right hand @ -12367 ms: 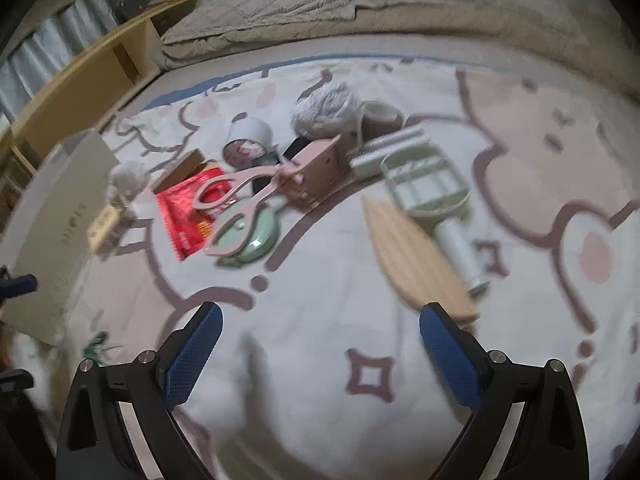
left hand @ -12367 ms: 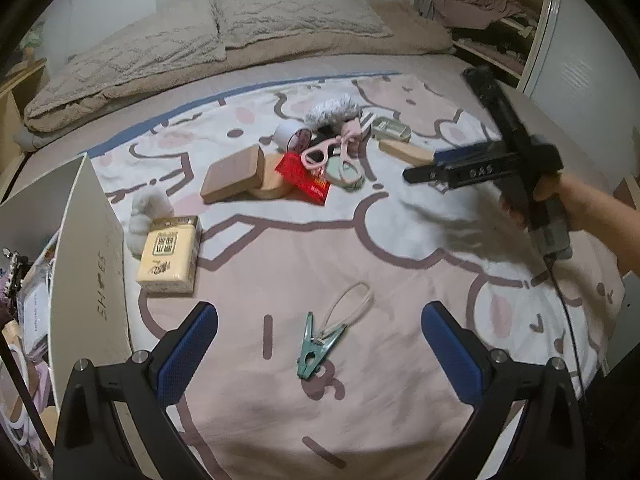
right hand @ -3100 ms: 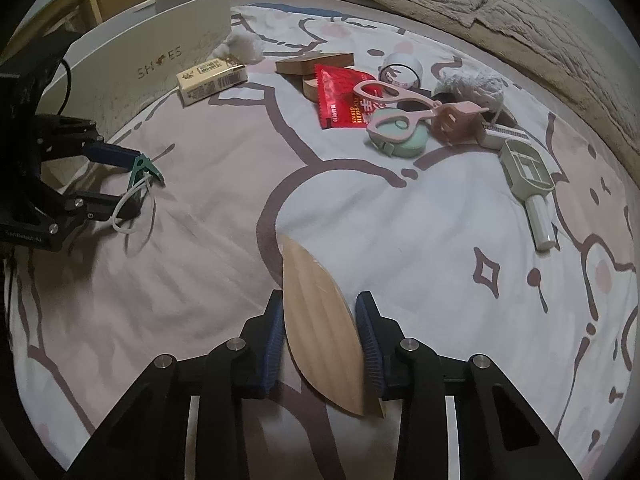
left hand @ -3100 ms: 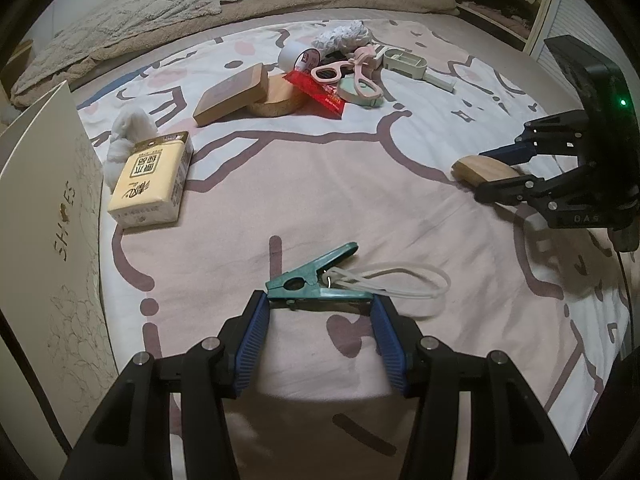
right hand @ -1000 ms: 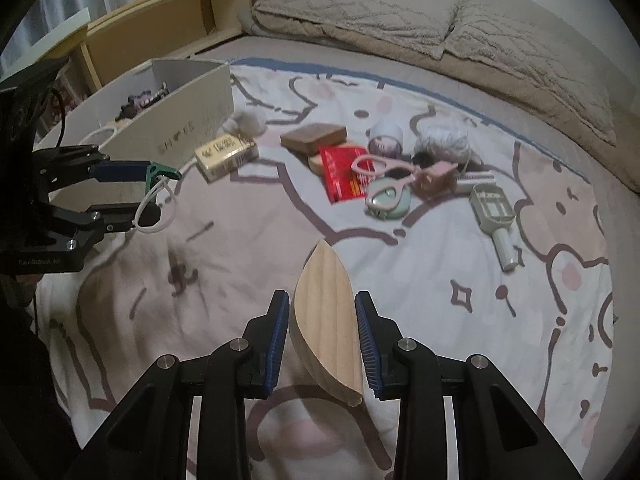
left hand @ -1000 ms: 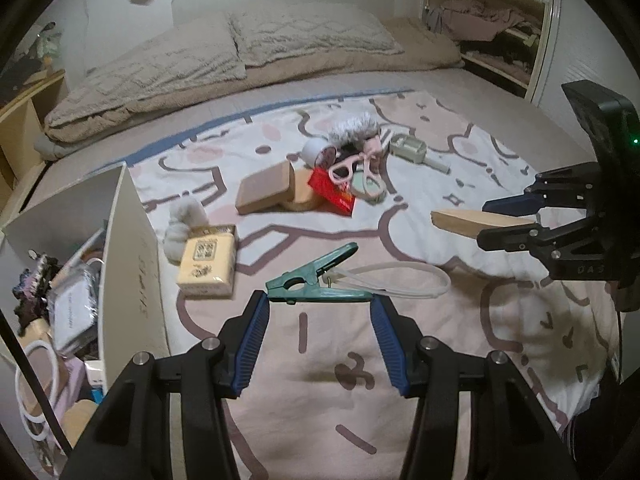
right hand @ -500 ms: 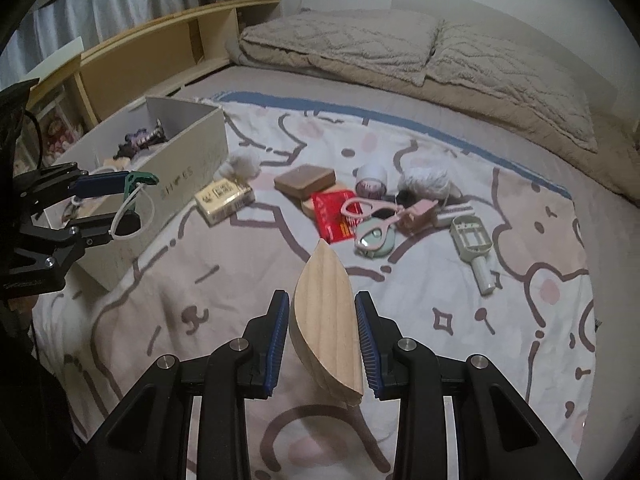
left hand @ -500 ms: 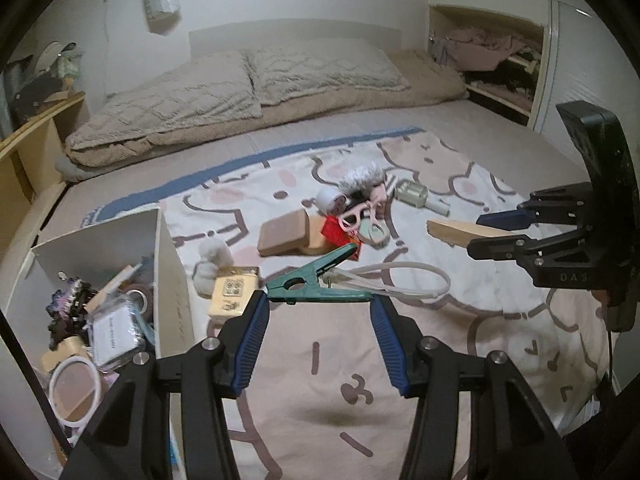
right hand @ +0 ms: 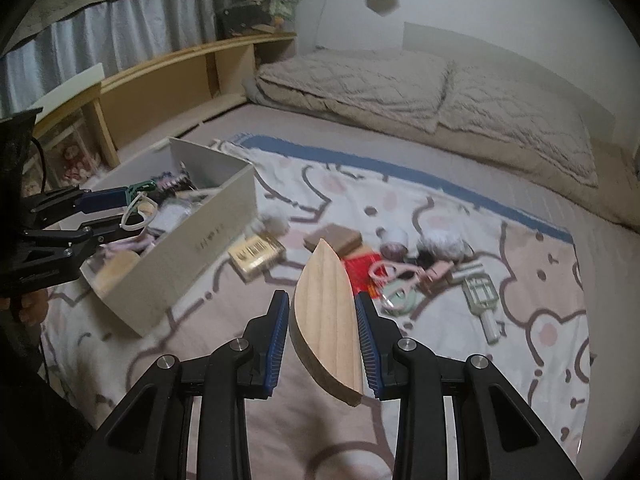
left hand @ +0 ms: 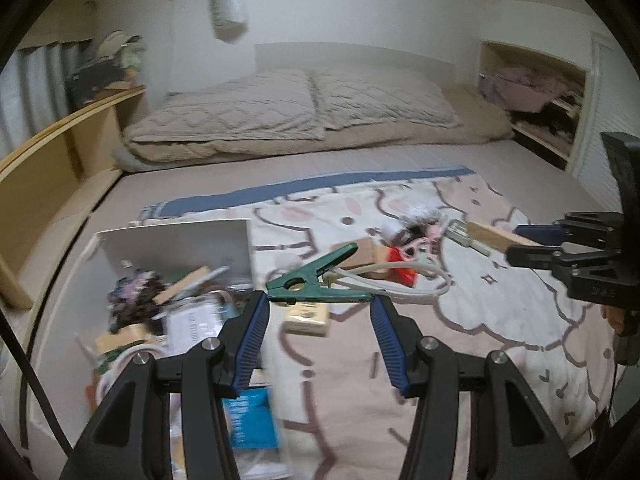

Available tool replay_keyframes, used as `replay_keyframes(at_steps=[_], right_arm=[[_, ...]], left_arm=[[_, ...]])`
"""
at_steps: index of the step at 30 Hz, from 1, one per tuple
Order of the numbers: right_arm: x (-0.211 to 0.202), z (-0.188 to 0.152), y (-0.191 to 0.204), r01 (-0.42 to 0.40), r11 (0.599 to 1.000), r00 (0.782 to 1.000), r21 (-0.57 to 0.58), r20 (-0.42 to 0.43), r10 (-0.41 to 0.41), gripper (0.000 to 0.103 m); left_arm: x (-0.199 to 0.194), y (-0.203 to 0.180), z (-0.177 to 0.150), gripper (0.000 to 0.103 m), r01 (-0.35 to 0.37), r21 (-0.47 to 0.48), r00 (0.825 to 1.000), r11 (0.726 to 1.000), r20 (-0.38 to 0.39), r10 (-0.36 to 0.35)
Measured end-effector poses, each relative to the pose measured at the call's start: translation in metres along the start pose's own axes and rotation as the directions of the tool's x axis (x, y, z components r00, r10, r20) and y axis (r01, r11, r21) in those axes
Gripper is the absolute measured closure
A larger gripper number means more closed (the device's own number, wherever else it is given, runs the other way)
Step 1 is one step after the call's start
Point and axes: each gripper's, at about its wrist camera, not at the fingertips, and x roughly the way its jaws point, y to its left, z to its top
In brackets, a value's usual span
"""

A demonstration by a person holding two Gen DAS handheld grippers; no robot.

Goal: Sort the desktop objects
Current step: 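Carry the clothespin in the left gripper and board in the right toward the white box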

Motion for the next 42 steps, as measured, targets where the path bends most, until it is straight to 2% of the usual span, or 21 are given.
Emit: replay_keyframes(at_steps=[10, 18, 24, 34, 42], right_arm=[[-0.003, 0.026, 0.037, -0.054, 0.998, 0.997, -0.032, 0.047, 0.056, 0.069], [0.009, 0.033, 0.06, -0.09, 0.994, 0.995, -0.06, 0.027, 0.091, 0.069], [0.014, 0.035, 0.075, -0.107, 0.991, 0.994, -0.076, 0.009, 0.108, 0.069], [0.015, 0.043, 0.1, -0.143, 0.985, 0.989, -0.097, 0.008, 0.145, 0.069], [0.016, 0.055, 0.127, -0.177, 0.976, 0.984, -0.13, 0.01, 0.18, 0.069]], left_arm=[[-0.022, 0.075, -0.011, 0.051, -0.142, -0.144, 0.99, 0.979, -0.005, 0.143], [-0.021, 0.119, -0.035, 0.051, -0.239, -0.183, 0.97, 0.954, -0.093, 0.225], [-0.017, 0.147, -0.05, 0.051, -0.291, -0.215, 0.95, 0.932, -0.181, 0.255], [-0.011, 0.177, -0.072, 0.051, -0.317, -0.244, 0.924, 0.916, -0.298, 0.24], [-0.001, 0.177, -0.082, 0.051, -0.337, -0.168, 0.895, 0.926, -0.362, 0.26]])
